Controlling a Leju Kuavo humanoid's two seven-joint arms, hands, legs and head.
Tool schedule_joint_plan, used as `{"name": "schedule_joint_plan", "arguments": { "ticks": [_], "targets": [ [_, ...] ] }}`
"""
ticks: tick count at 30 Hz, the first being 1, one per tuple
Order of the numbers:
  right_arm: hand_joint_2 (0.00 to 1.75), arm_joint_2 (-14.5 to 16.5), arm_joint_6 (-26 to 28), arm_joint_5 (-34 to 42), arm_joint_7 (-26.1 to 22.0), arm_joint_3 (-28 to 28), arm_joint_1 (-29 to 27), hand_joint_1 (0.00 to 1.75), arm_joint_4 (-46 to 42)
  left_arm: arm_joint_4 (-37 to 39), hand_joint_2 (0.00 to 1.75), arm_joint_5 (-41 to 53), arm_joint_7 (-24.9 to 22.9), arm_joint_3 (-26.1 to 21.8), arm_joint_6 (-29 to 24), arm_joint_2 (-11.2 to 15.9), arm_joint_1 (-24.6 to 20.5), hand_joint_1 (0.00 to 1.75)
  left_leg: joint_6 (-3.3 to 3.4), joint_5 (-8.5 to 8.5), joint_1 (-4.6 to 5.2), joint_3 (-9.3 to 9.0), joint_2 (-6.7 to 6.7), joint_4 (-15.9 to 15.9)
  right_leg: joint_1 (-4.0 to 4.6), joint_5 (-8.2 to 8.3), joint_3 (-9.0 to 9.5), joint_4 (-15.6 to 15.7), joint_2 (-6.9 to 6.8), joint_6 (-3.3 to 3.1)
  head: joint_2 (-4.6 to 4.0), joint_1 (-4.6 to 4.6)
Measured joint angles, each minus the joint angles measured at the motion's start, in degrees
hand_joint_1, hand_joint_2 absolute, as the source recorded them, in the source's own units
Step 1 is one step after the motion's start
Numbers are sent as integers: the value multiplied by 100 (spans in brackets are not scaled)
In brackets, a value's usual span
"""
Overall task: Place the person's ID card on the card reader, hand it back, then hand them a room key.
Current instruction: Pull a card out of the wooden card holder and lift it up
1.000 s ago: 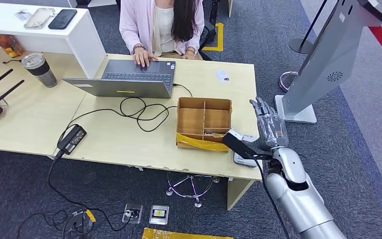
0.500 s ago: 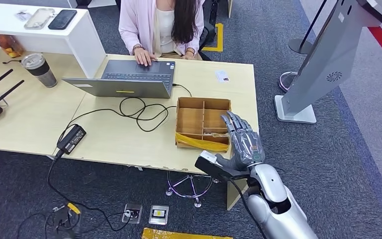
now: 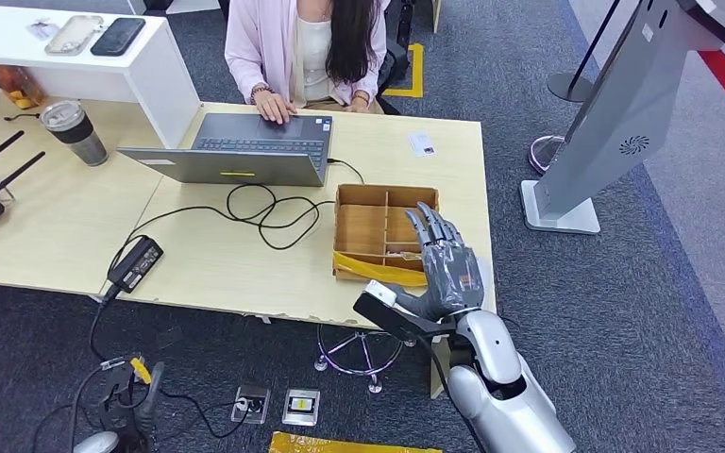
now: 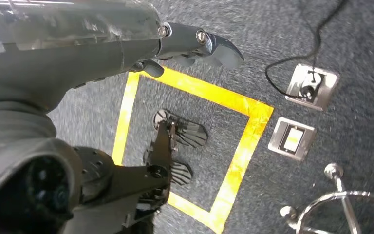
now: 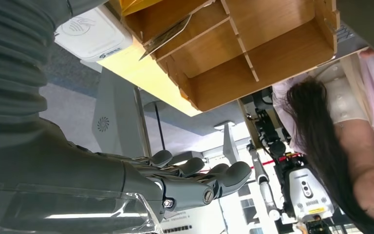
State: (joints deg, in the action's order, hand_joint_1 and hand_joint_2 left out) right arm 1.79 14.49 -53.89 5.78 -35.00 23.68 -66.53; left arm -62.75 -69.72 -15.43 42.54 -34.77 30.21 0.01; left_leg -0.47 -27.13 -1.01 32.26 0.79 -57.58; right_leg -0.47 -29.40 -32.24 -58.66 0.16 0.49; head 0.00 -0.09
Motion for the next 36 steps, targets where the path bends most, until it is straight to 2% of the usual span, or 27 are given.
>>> {"name": "schedule_joint_plan", "arguments": {
  "ticks": [6,15,28,36],
  "targets": [
    [175,126,81,74,34,-4,31,0,346,-202,0,-181,200,520,2,214,-100,0,0,0,1,2,1,0,-1,-1,-1,1,-1,-1,0,1],
    [175,62,137,348,226,-6,-144,0,451,-146,0,-407,705,1110,22,221,-268,0,-4,-4,2,2,1,-1,-2,0,-4,3,-1,0,0,1],
    [175,-303,429,671,268,-6,-432,0,481,258,0,-381,1331,1613,34,-14,-437,0,-5,-5,3,2,-2,-1,-3,0,-6,4,5,0,0,0],
    [175,-431,540,533,374,-6,-440,0,481,858,0,-439,1727,1674,453,-340,-527,0,-5,-5,2,0,-3,-1,-2,0,-5,4,8,0,0,0]
  ]
}}
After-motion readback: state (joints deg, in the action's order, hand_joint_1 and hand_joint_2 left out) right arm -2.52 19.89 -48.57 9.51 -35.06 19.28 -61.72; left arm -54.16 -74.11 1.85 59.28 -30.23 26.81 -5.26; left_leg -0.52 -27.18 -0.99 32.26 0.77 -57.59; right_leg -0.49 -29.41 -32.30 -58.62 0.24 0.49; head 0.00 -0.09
